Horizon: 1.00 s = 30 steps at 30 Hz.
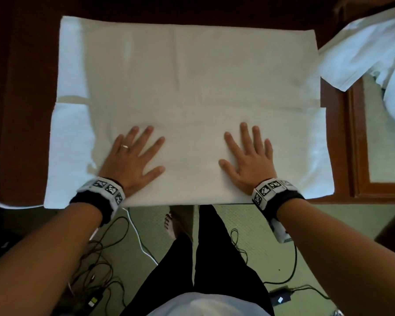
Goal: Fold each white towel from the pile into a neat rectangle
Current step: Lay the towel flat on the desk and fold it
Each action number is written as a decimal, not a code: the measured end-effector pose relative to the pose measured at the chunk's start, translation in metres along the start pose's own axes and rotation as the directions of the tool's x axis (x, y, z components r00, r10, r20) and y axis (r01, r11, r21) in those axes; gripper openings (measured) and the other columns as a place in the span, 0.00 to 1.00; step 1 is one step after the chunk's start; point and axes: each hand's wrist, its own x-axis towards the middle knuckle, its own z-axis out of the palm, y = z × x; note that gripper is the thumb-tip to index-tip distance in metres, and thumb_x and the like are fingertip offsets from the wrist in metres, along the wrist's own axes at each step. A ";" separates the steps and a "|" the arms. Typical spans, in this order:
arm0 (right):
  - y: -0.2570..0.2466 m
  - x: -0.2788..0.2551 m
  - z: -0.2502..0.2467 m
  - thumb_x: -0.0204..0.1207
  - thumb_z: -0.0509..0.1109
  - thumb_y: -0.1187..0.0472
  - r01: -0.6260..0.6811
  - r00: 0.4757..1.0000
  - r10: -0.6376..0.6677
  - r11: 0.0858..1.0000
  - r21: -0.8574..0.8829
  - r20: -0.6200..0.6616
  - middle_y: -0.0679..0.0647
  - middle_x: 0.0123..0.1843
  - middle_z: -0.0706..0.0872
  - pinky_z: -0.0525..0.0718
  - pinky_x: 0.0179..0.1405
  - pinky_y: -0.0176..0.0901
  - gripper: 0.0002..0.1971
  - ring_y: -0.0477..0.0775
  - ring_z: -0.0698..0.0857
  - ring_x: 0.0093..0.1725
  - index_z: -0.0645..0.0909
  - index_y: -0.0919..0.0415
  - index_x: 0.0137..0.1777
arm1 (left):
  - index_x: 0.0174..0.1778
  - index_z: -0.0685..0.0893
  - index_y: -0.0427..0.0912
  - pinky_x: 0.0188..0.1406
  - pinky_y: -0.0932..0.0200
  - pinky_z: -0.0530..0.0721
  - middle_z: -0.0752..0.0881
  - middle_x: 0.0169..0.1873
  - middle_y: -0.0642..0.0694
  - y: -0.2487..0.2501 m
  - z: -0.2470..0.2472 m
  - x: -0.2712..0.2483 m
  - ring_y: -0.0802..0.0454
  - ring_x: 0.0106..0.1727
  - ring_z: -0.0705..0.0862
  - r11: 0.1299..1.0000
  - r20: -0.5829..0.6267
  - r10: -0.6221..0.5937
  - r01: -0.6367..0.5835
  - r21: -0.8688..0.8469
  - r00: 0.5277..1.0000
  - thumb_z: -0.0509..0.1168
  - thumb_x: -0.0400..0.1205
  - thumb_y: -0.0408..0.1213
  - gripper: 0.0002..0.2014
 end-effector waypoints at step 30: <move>0.095 0.231 -0.162 0.82 0.66 0.61 -0.166 0.980 0.171 0.984 0.060 -0.106 0.60 0.79 0.70 0.74 0.74 0.62 0.26 0.64 0.70 0.77 0.69 0.54 0.81 | 0.89 0.48 0.56 0.79 0.35 0.66 0.50 0.89 0.50 -0.120 -0.147 0.214 0.39 0.87 0.55 0.931 0.172 -0.364 0.361 0.048 0.915 0.54 0.88 0.57 0.34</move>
